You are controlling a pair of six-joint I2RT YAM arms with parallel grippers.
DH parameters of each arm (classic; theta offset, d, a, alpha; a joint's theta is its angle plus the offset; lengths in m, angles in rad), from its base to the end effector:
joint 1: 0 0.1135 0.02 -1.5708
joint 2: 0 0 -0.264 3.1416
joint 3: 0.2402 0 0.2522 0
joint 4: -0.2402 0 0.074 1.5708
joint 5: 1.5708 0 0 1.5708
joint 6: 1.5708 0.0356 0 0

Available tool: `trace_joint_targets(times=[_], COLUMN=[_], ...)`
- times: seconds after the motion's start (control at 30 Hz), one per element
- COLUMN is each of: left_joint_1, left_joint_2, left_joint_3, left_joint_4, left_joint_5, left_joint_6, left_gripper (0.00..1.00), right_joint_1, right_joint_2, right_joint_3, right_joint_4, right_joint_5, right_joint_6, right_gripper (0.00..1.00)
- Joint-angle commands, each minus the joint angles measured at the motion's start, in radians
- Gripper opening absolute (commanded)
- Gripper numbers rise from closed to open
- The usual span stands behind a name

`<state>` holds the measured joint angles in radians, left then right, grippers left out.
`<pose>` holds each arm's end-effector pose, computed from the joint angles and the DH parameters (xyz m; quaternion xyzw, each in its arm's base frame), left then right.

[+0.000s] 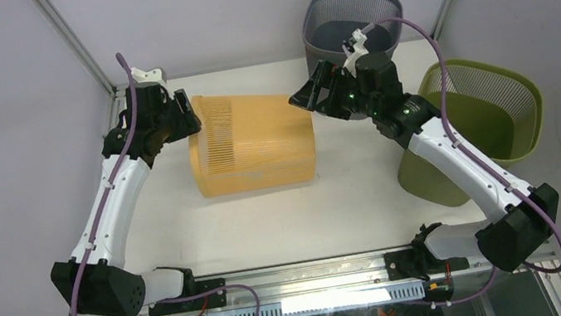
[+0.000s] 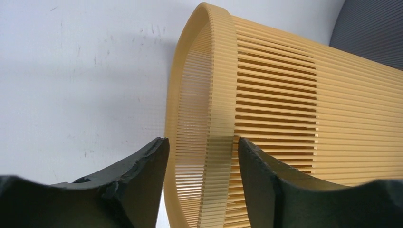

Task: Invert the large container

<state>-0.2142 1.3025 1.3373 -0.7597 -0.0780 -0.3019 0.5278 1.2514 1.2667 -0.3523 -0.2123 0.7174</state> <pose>0.2690 -0.0557 0.3639 -0.0559 0.9096 -0.0703 0.4056 0.2414 0.1494 0.3919 0.0158 0.8132 0.4057 0.4169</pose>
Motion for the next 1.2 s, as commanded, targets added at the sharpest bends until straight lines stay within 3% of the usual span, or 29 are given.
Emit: trace_joint_targets(times=[0.0, 0.23, 0.6, 0.83, 1.17], left_joint_1=[0.008, 0.008, 0.007, 0.009, 0.008], left_joint_2=[-0.039, -0.04, -0.019, 0.0, 0.014], left_joint_3=[0.0, -0.022, -0.061, -0.069, -0.068], left_joint_4=[0.03, 0.038, 0.058, 0.072, 0.095], left_joint_5=[-0.005, 0.034, 0.099, 0.141, 0.188], left_joint_6=[0.016, 0.007, -0.002, -0.004, -0.009], left_gripper=[0.51, 0.26, 0.26, 0.25, 0.26], right_joint_1=[-0.016, -0.022, -0.013, -0.004, 0.027], right_joint_2=[0.016, 0.091, 0.093, 0.03, 0.025], right_joint_3=[-0.051, -0.099, -0.112, -0.107, -0.048], right_joint_4=[-0.039, 0.023, 0.21, 0.346, 0.464], right_joint_5=[0.058, -0.023, -0.217, -0.322, -0.356], right_joint_6=[0.047, 0.07, 0.061, 0.117, 0.209], right_gripper=[0.94, 0.93, 0.81, 0.81, 0.81])
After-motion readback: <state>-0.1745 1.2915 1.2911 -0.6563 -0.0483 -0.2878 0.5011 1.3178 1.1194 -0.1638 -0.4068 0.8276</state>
